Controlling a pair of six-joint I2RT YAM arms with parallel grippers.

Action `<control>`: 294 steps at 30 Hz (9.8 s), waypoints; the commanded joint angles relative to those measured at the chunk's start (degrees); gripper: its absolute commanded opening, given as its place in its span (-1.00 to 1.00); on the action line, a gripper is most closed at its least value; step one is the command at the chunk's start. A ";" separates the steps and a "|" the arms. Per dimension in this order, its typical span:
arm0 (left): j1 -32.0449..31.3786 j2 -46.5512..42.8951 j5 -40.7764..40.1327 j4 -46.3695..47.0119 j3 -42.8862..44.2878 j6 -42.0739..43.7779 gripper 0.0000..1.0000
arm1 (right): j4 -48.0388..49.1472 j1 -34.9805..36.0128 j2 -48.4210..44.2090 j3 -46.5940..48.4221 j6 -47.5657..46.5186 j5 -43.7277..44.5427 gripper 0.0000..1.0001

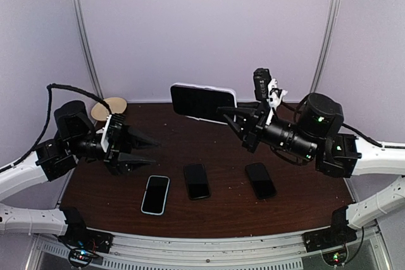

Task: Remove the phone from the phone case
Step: Remove the phone from the bottom left corner of the phone case, then pass from the right arm to the left, then remove the phone case from the phone.

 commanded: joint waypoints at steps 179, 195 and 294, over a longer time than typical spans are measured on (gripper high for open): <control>1.47 -6.62 -4.81 -18.72 1.35 18.62 -0.05 | -12.27 -7.65 7.32 8.30 -31.82 -37.81 -1.00; 1.42 -6.45 -2.91 -14.82 0.22 14.94 -0.06 | -9.96 -7.48 9.57 9.50 -28.55 -41.61 -1.00; 1.42 2.44 -7.17 -17.24 7.66 31.91 -1.00 | -16.86 -4.39 -0.71 -2.34 -11.74 -6.75 0.98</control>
